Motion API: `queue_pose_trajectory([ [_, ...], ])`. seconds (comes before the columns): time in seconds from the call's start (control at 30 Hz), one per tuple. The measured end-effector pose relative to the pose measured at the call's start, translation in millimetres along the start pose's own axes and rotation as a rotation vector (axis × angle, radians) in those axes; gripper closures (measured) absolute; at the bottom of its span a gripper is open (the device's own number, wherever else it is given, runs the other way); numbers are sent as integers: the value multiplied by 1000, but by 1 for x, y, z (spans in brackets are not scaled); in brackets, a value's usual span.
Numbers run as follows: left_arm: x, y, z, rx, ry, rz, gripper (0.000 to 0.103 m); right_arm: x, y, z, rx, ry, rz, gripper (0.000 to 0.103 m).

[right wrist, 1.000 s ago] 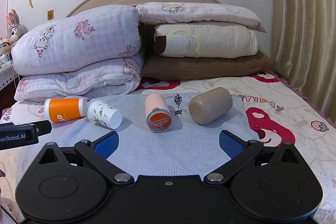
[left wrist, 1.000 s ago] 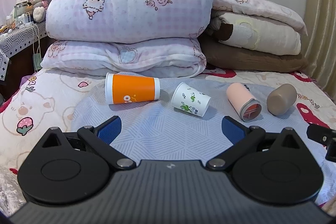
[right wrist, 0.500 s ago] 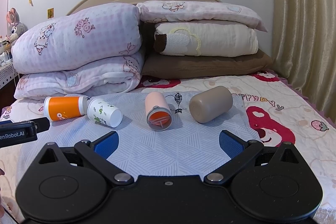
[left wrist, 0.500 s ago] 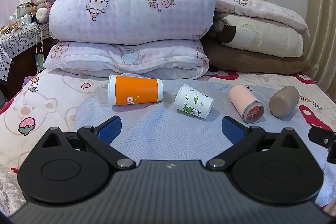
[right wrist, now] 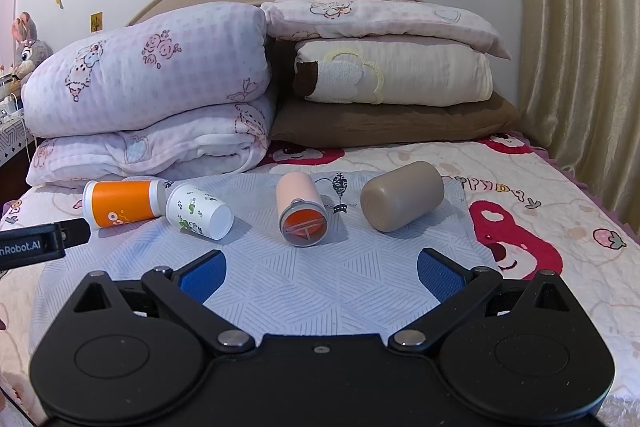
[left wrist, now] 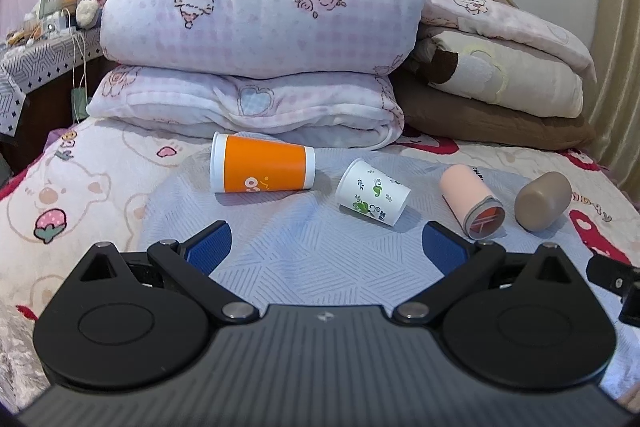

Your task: Flip cup upright

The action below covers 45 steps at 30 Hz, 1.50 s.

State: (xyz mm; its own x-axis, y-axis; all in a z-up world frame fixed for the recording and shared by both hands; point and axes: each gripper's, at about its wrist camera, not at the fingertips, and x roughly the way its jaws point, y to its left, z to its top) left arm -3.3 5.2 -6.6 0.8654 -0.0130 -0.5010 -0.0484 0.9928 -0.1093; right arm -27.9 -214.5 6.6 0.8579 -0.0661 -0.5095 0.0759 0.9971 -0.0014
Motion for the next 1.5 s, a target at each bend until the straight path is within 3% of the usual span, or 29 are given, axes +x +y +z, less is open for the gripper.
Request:
queue_pose_trajectory([
  [0.2, 0, 2, 0, -41, 20, -37, 0, 1, 0, 1, -2, 3, 0, 0],
  [0.47, 0, 3, 1, -36, 32, -32, 0, 1, 0, 1, -7, 11, -2, 0],
  [0.67, 8, -4, 11, 13, 109, -43, 0, 3, -2, 7, 8, 45, 13, 0],
  [0.8, 9, -10, 33, 76, 149, -64, 0, 5, -6, 21, -1, 100, 106, 0],
  [0.9, 15, -9, 57, 99, 170, -59, 0, 4, 2, 40, -112, 108, 156, 0],
  [1.07, 36, 2, 97, 1, 197, -139, 0, 11, 22, 70, -306, 91, 248, 0],
  [1.2, 72, -2, 116, 5, 251, -59, 0, 36, 37, 88, -398, 139, 389, 0],
  [1.37, 117, 6, 114, -135, 354, -134, 0, 72, 53, 100, -411, 211, 513, 1],
  [1.5, 140, 17, 100, -257, 366, -201, 0, 99, 72, 101, -496, 244, 579, 3],
])
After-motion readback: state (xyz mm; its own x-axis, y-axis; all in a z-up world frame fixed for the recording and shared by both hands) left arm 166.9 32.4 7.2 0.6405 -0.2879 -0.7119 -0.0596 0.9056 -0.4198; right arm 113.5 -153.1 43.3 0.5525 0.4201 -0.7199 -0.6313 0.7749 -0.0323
